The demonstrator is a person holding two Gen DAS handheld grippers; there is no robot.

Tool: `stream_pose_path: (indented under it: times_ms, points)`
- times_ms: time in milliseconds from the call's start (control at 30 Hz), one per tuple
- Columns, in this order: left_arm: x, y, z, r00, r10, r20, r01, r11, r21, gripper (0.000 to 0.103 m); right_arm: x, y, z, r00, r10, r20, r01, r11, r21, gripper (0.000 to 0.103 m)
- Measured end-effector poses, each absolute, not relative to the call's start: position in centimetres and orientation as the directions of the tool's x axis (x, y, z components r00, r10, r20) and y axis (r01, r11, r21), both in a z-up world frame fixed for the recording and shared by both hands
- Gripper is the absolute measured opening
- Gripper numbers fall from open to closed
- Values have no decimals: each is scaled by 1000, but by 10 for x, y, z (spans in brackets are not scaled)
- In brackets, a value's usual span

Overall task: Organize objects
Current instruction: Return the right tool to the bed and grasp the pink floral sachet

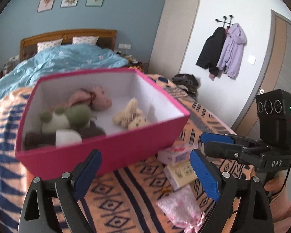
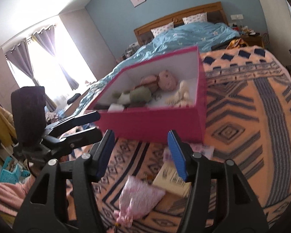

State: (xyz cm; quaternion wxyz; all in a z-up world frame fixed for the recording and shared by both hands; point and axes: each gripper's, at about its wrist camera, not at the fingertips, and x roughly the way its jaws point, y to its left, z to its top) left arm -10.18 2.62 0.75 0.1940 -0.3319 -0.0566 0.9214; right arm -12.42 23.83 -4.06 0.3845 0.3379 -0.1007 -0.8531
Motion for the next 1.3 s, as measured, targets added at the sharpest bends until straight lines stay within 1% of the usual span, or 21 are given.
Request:
stream_pose_path:
  times_ms: [167, 433, 667, 933, 1200, 1233, 1267, 1300]
  points:
    - [-89, 32, -9, -681, 388, -621, -320, -920, -224, 94, -111, 237, -61, -444, -710, -547, 585, -692, 424, 59]
    - [-75, 44, -21, -667, 371, -646, -331, -925, -188, 94, -102, 238, -83, -407, -704, -581, 566, -694, 444, 59]
    - [-69, 44, -36, -635, 381, -672, -321, -921, -219, 94, -98, 242, -104, -381, -692, -614, 531, -707, 467, 59]
    - [-58, 48, -56, -584, 395, -709, -334, -913, -234, 93, -96, 243, -119, -353, -691, -631, 509, -708, 490, 59]
    - [-46, 61, -65, -529, 447, -721, -401, -881, -251, 90, -94, 239, -124, -333, -700, -632, 511, -697, 502, 59]
    - [-46, 62, -65, -523, 454, -721, -408, -876, -256, 87, -95, 238, -125, -331, -700, -632, 509, -697, 505, 59]
    - [-46, 63, -66, -509, 467, -723, -419, -868, -265, 79, -95, 237, -126, -329, -701, -633, 507, -697, 508, 59]
    - [-45, 65, -68, -495, 478, -726, -428, -861, -275, 74, -96, 236, -127, -325, -702, -633, 505, -695, 512, 59]
